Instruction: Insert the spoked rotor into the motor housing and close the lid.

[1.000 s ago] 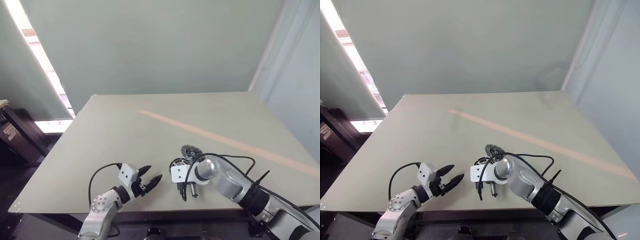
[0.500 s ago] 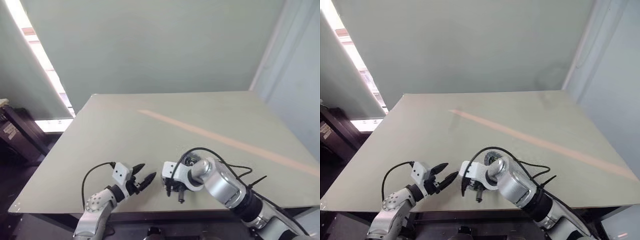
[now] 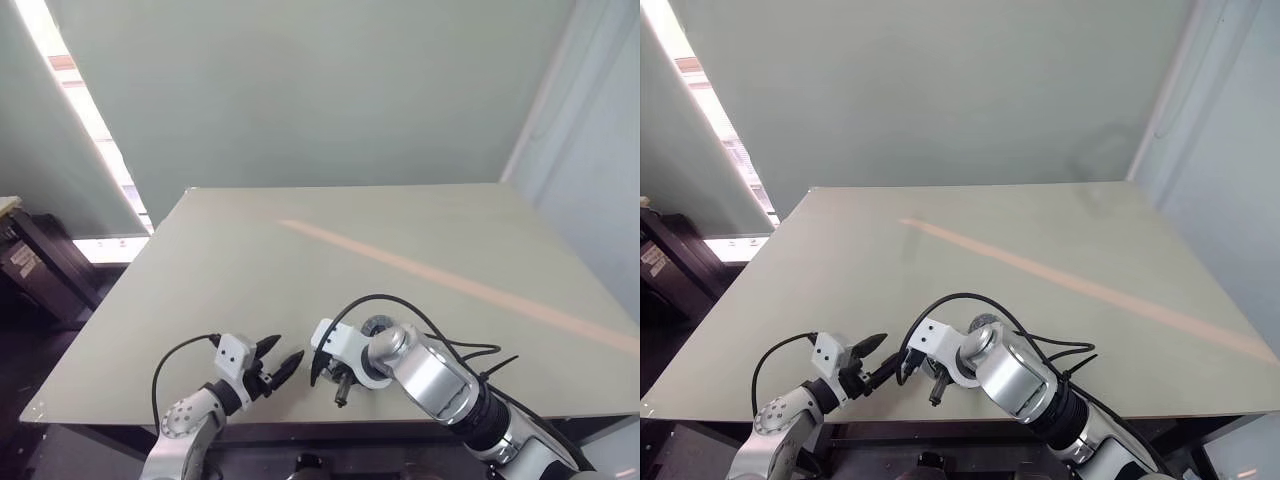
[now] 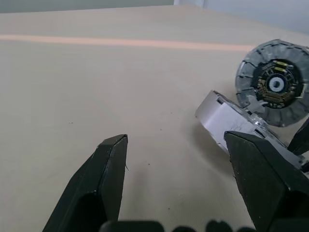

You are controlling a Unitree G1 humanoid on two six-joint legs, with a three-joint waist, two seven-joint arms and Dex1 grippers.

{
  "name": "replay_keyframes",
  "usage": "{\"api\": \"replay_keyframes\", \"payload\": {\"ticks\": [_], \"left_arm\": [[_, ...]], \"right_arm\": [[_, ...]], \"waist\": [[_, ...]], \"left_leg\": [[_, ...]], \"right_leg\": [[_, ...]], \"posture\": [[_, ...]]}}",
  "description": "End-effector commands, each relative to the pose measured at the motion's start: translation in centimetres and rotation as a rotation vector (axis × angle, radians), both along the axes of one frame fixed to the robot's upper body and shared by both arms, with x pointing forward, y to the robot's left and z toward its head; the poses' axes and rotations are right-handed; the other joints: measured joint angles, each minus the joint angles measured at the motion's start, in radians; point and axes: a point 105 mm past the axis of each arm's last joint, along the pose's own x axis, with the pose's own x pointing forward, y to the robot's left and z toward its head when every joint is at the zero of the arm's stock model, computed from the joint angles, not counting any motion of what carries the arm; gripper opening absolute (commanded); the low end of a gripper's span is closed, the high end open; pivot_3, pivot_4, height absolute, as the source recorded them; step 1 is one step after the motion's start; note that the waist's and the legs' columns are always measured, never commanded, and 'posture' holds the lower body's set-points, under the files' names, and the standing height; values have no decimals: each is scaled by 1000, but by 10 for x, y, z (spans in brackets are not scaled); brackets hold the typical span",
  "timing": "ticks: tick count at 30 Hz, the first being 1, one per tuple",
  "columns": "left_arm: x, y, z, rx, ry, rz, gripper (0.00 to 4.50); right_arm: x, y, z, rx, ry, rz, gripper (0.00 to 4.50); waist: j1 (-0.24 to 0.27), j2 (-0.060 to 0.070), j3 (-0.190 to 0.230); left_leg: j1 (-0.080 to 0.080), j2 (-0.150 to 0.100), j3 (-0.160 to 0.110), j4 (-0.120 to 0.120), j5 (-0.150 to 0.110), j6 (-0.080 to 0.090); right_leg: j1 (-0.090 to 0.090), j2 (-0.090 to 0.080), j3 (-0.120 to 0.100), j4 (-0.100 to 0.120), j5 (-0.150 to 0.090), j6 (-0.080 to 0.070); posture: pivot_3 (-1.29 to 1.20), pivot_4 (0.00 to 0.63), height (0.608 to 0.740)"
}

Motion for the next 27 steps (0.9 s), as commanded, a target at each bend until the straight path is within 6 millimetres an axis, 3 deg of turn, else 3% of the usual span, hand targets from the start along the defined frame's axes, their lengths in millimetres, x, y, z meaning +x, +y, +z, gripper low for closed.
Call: {"api": "replay_keyframes", "payload": {"ticks": [1, 3, 10, 16, 23, 27], "left_arm": [[6, -1, 18, -9, -67, -2, 3425], [6, -4, 18, -13, -68, -7, 3425], [6, -7, 18, -17, -66, -14, 3425], [6, -5, 17, -15, -62, -11, 3425], [2, 6, 17, -26, -43, 27, 3425], [-4, 14, 13, -34, -16, 51, 3425]], "right_arm": [[4, 6, 10, 31, -37, -4, 90], [4, 7, 11, 35, -46, 3, 90], [6, 7, 17, 47, -59, 22, 2390], [8, 9, 37, 108, -75, 27, 4464], [6, 8, 85, 300, -177, 85, 4464], [28, 0, 118, 440, -313, 4, 4464]], "waist": [[-1, 0, 0], [-1, 0, 0], [-1, 0, 0], [-1, 0, 0], [-1, 0, 0], [-2, 0, 0]], "left_leg": [[0, 0, 0, 0, 0, 0], [0, 0, 0, 0, 0, 0], [0, 0, 0, 0, 0, 0], [0, 1, 0, 0, 0, 0], [0, 1, 0, 0, 0, 0], [0, 1, 0, -1, 0, 0]], "right_leg": [[0, 0, 0, 0, 0, 0], [0, 0, 0, 0, 0, 0], [0, 0, 0, 0, 0, 0], [0, 1, 0, 0, 0, 0], [0, 0, 0, 0, 0, 0], [0, 0, 0, -1, 0, 0]], "posture": [[0, 0, 740], [0, 0, 740], [0, 0, 740], [0, 0, 740], [0, 0, 740], [0, 0, 740]]}}
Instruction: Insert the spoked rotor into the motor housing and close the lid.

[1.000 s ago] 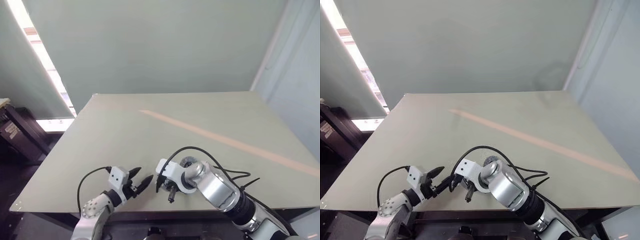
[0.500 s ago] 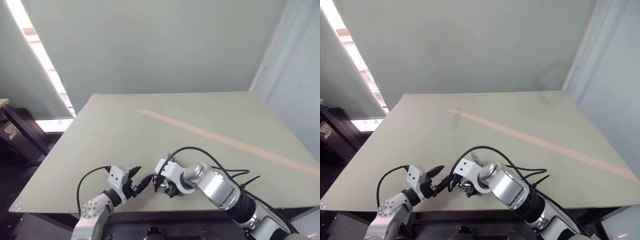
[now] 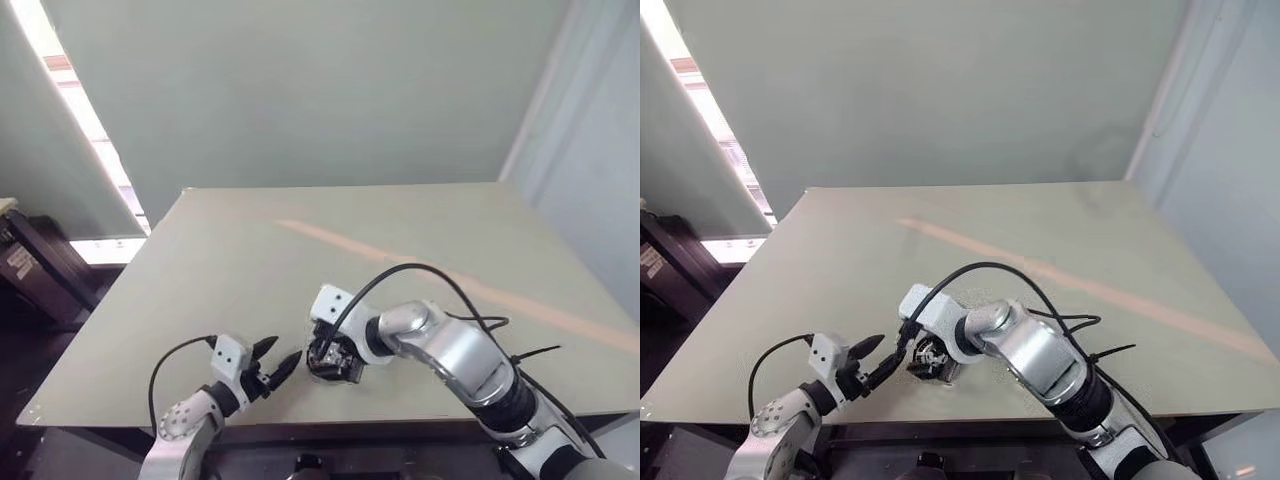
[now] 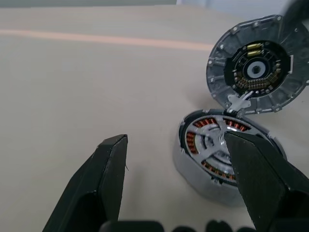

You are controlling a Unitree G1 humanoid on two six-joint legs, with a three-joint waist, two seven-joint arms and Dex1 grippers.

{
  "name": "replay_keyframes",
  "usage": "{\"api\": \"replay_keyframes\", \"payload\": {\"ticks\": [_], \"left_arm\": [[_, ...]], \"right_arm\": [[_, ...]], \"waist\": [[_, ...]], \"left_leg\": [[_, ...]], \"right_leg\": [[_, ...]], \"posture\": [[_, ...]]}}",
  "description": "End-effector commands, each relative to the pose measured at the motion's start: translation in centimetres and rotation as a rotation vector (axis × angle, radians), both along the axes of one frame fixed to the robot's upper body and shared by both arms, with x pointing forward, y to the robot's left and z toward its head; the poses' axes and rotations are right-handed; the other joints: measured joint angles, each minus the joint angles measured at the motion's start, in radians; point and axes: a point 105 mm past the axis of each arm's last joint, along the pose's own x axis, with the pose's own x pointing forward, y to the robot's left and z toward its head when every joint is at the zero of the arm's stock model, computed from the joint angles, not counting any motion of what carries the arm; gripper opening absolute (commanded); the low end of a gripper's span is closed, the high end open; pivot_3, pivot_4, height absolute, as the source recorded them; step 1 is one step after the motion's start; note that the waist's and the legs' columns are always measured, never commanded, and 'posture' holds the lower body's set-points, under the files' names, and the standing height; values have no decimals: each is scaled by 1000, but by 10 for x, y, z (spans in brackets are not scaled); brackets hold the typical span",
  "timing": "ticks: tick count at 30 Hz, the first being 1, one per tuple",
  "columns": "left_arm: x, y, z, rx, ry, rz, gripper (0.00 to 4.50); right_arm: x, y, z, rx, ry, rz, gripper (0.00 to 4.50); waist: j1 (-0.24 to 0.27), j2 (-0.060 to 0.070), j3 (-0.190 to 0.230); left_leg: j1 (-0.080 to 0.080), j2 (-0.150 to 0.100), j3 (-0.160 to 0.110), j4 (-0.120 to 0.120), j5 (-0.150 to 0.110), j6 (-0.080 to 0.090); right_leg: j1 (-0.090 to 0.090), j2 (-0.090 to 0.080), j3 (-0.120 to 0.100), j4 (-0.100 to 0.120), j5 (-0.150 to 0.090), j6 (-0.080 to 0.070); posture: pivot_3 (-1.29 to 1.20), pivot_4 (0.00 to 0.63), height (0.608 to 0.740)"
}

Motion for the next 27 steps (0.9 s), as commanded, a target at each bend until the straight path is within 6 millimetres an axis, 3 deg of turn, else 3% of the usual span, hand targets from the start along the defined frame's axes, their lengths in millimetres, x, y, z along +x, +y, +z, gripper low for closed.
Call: {"api": "replay_keyframes", "payload": {"ticks": [1, 6, 9, 13, 15, 17, 21, 27], "left_arm": [[1, 7, 14, -3, -48, 14, 3425], [-2, 11, 12, -5, -31, 29, 3425], [-5, 9, 11, -12, -18, 25, 2883], [-5, 11, 11, -9, -9, 35, 1443], [-5, 11, 12, -9, -8, 36, 761], [-5, 12, 13, -8, -11, 39, 27], [-4, 15, 16, 1, -23, 46, 9], [-2, 16, 20, 12, -36, 46, 9]], "right_arm": [[19, -8, 39, 142, -145, -70, 4464], [63, -49, 47, 109, -336, -292, 4464], [79, -72, 36, 37, -374, -372, 4500], [89, -90, 16, -47, -385, -418, 4500], [89, -95, -5, -106, -361, -406, 4500], [85, -96, -25, -147, -325, -372, 4500], [64, -73, -49, -105, -215, -265, 4500], [41, -37, -49, 33, -69, -203, 4500]], "waist": [[1, 0, 0], [2, 0, 0], [1, 0, 0], [1, 0, 0], [1, 1, 1], [1, 1, 1], [1, 1, 1], [1, 1, 1]], "left_leg": [[0, 0, 0, 0, 0, 0], [0, 0, 0, 0, -2, -3], [0, -1, 1, 0, -2, -3], [0, 0, 1, -1, 0, 0], [-1, 0, 2, -2, 0, 0], [0, 0, 2, -2, 0, 0], [-1, 0, 2, -2, 0, 0], [0, 1, 1, -2, 0, 0]], "right_leg": [[0, 0, 0, 0, 0, 0], [1, 0, 0, 0, 0, 0], [1, -1, 0, -1, 0, 0], [1, 0, 0, -1, 0, 0], [1, 0, 1, -1, 0, 0], [1, 0, 1, -1, 0, 0], [1, 0, 1, -1, 0, 0], [1, 0, 1, -1, 0, 0]], "posture": [[0, 0, 740], [0, 0, 740], [0, 0, 740], [0, 0, 740], [0, 0, 740], [0, 0, 740], [0, 0, 740], [0, 0, 740]]}}
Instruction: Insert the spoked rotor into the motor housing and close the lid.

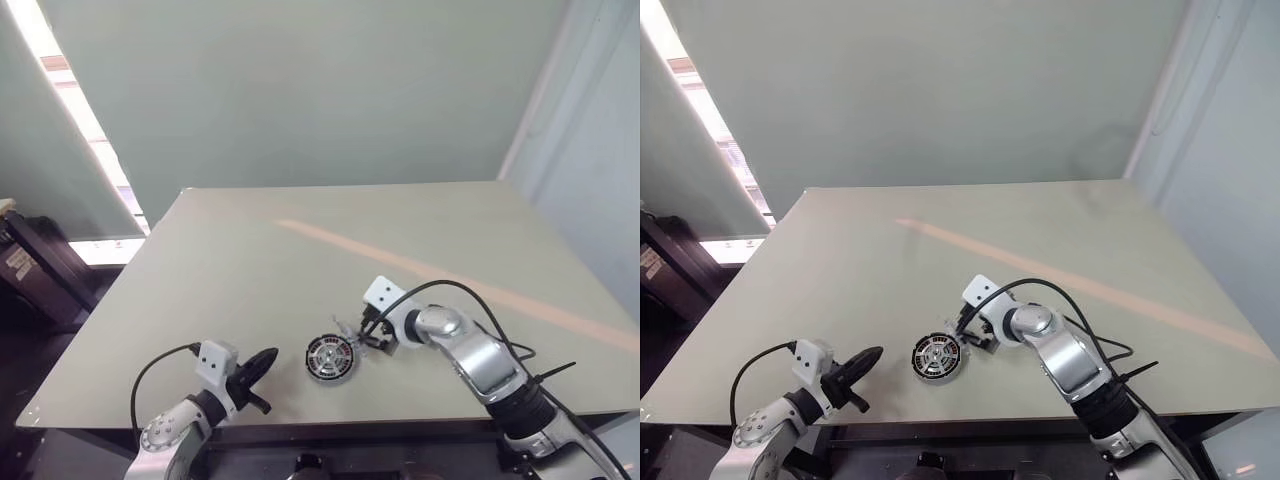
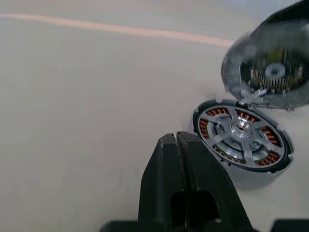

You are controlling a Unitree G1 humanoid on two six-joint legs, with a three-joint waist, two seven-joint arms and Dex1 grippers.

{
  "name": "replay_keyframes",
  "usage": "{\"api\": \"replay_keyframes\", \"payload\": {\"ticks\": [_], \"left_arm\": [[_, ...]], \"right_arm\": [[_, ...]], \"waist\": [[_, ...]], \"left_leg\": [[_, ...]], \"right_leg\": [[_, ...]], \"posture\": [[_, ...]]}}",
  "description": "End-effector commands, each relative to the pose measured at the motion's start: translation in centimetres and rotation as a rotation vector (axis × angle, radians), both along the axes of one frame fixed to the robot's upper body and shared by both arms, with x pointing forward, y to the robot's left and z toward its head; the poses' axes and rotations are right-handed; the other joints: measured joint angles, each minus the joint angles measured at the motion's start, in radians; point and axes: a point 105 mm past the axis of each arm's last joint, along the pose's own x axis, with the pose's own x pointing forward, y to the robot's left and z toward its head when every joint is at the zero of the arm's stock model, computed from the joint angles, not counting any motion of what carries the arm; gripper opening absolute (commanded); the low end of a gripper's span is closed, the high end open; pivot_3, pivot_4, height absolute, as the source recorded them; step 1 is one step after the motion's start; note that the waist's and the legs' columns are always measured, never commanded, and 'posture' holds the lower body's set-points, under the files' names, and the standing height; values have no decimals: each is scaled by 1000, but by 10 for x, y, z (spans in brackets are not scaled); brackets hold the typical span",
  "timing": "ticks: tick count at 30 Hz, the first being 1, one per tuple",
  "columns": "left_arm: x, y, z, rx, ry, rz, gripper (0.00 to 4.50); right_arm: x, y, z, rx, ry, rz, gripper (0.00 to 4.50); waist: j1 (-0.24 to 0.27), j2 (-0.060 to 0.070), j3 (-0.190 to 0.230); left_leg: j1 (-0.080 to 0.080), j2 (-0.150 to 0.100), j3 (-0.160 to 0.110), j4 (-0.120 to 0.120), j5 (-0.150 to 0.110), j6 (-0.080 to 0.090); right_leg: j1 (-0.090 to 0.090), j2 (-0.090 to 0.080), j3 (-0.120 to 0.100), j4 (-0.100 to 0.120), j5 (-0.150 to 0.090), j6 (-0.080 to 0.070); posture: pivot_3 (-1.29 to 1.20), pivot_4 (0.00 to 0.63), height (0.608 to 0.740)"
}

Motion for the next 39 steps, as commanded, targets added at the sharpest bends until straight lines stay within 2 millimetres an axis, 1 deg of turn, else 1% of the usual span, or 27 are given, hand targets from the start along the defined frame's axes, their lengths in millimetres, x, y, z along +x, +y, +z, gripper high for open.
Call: {"api": "replay_keyframes", "payload": {"ticks": [1, 5, 8, 12, 16, 20, 22, 25, 28, 31, 39], "left_arm": [[5, 3, 16, 9, -62, -1, 9], [7, 0, 19, 8, -72, -10, 9], [6, -2, 19, 8, -69, -20, 9], [4, -6, 17, 4, -62, -31, 9], [3, -9, 14, 2, -55, -44, 9], [3, -11, 12, -2, -49, -57, 9], [3, -14, 12, -5, -47, -66, 9], [3, -16, 11, -8, -45, -76, 9], [3, -18, 12, -10, -45, -85, 9], [2, -18, 12, -10, -45, -93, 9], [-1, -20, 13, -6, -40, -115, 9]], "right_arm": [[-8, 18, 15, 75, -1, 42, 4500], [-18, 36, 6, 86, 33, 77, 4500], [-19, 41, 7, 123, 46, 84, 4500], [-13, 40, 21, 223, 44, 112, 4500], [-15, 34, 41, 318, 42, 220, 4500], [-10, 21, 45, 335, 97, 236, 4500], [-8, 12, 45, 329, 110, 264, 4500], [-11, 7, 41, 339, 165, 343, 4500], [-13, 3, 38, 357, 137, 467, 4500], [-13, -3, 27, 295, 132, 552, 4500], [0, -2, 11, 243, 128, 643, 4500]], "waist": [[0, 0, 0], [0, 0, 0], [0, 0, 0], [0, 0, 0], [0, 0, 0], [0, 1, 0], [0, 1, 0], [0, 0, 0], [0, 0, 0], [-2, 1, 0], [-2, 1, 0]], "left_leg": [[0, 0, 0, 0, 0, 0], [0, 0, 0, 0, 0, 0], [0, -1, 0, 0, 0, 0], [0, -1, 0, 0, 0, 0], [0, -1, 0, 0, 0, 0], [0, -1, 0, 0, 0, 0], [0, 0, 0, 0, 0, 0], [0, -1, 0, 0, 0, 0], [0, 0, 0, 0, 0, 0], [0, -1, 1, 0, 0, 0], [1, -1, 1, 1, 0, 0]], "right_leg": [[0, 0, 0, 0, 0, 0], [0, 0, 0, 0, 0, 0], [0, 0, 0, 0, 0, 0], [0, 0, 0, 0, 0, 0], [0, 0, 0, 0, 0, 0], [0, 0, 0, 0, 0, 0], [1, 0, 0, 0, 0, 0], [1, 0, 0, 0, 0, 0], [1, 0, 0, 0, 0, 0], [1, 0, 0, 0, 0, 0], [1, 0, 0, 0, 0, 0]], "posture": [[0, 0, 740], [0, 0, 740], [0, 0, 740], [0, 0, 740], [0, 0, 740], [0, 0, 740], [0, 0, 740], [0, 0, 740], [0, 0, 740], [0, 0, 740], [0, 0, 740]]}}
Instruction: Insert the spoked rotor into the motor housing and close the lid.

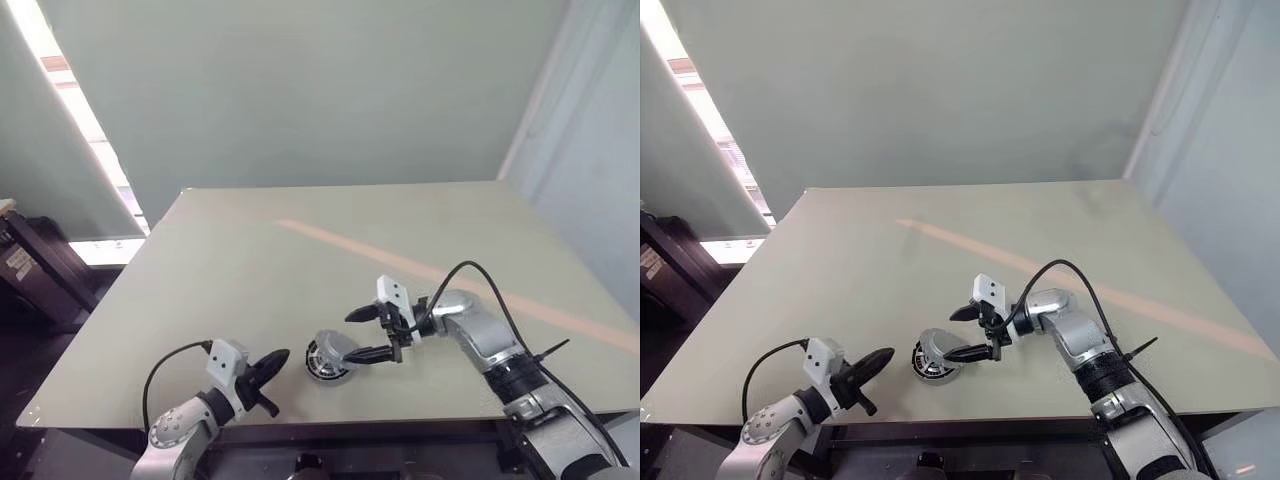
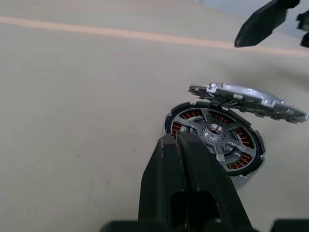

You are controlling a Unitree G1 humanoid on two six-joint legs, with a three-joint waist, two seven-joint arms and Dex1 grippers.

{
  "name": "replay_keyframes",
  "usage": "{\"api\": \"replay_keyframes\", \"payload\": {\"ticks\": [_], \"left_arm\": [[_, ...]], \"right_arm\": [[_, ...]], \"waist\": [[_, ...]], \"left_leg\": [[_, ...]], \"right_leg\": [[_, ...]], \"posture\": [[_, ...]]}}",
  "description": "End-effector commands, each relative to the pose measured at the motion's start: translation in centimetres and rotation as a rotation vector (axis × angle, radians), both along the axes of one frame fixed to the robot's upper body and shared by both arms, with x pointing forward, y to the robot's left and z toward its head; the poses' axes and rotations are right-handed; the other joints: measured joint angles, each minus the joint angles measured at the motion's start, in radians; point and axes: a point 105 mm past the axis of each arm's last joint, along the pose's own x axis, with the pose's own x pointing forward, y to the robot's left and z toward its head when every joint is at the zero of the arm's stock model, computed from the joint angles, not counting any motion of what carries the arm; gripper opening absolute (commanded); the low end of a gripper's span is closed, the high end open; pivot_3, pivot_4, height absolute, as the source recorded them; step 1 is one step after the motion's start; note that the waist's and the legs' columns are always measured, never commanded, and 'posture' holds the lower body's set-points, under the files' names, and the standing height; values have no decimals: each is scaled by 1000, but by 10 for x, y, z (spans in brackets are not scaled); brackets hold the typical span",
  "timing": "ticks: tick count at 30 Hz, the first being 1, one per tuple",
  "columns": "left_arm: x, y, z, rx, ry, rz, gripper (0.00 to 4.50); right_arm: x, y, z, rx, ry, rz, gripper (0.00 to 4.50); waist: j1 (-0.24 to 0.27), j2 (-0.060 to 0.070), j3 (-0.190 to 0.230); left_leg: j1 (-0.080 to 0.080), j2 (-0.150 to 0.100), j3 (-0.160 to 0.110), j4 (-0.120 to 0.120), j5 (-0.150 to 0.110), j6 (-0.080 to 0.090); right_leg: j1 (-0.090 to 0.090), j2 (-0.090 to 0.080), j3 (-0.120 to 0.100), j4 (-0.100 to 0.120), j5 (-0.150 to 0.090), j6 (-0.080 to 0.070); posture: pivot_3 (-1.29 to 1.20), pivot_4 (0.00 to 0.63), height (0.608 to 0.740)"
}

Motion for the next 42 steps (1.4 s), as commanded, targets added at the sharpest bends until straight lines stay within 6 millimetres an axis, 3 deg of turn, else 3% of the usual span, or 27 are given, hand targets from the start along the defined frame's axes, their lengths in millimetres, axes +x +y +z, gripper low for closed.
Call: {"api": "replay_keyframes", "payload": {"ticks": [1, 14, 24, 29, 42], "left_arm": [[1, -3, 12, 9, -46, -29, 9], [-9, 3, 11, 35, -30, -22, 9], [-10, 6, 10, 40, -34, -12, 9], [-10, 6, 10, 40, -36, -12, 0], [-8, 4, 6, 38, -35, -22, 0]], "right_arm": [[7, 6, 6, -6, -57, 52, 4500], [14, 15, -16, -73, -38, 104, 4500], [13, 23, -21, -91, -17, 114, 4500], [14, 28, -20, -89, -3, 106, 3407], [20, 34, -23, -149, 69, -23, 3413]], "waist": [[0, 0, 0], [0, 1, 0], [-1, 2, 0], [-2, 3, 0], [-3, 4, 0]], "left_leg": [[0, 0, 0, 0, 0, 0], [0, -1, 0, 0, 0, 0], [1, -1, 0, 0, 0, -1], [1, -1, 0, 0, 0, -1], [2, 5, 0, 0, 0, -7]], "right_leg": [[0, 0, 0, 0, 0, 0], [0, 1, 1, 1, 1, -1], [-1, 4, 1, 1, 2, -3], [-1, 5, 1, 1, 3, -4], [-2, 13, 2, 1, 5, -9]], "posture": [[0, 0, 740], [0, 0, 740], [0, 0, 740], [0, 0, 740], [0, 0, 740]]}}
